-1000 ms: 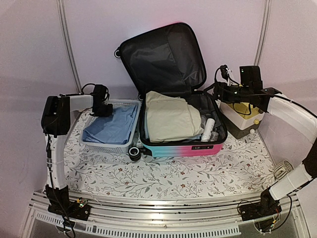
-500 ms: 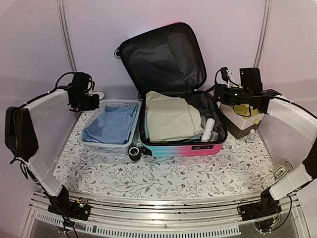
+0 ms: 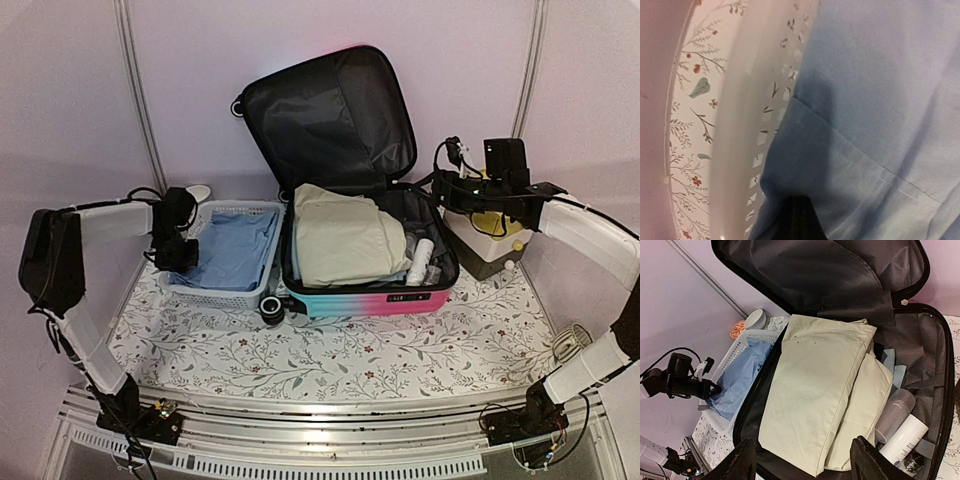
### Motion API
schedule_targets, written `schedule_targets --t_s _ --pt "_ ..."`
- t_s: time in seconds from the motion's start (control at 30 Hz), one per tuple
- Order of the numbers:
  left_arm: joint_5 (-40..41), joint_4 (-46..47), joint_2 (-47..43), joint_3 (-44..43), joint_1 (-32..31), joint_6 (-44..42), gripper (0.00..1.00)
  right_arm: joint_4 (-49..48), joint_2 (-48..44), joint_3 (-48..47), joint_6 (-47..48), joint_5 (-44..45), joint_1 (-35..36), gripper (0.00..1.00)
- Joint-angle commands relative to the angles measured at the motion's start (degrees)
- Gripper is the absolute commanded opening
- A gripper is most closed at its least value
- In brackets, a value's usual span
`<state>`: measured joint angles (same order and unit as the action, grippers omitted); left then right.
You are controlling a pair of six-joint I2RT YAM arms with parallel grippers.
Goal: Open, take out, and arrange the luggage
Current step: Adjust the clothes in the bin.
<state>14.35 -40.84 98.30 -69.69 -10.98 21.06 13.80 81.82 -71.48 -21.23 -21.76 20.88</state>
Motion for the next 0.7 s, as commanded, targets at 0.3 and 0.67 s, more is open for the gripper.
schedule_targets --t_s 0.3,0.67 --pt "-1.7 -0.6 -2.4 -1.4 -4.9 -1.0 0.0 7.3 7.8 -4.5 0.8 -2.1 -0.4 0.67" --pt "-10.8 6.2 -16.6 -1.5 -12.0 -1.7 0.22 15.8 15.5 -6.4 3.3 -0.2 0.0 0.91"
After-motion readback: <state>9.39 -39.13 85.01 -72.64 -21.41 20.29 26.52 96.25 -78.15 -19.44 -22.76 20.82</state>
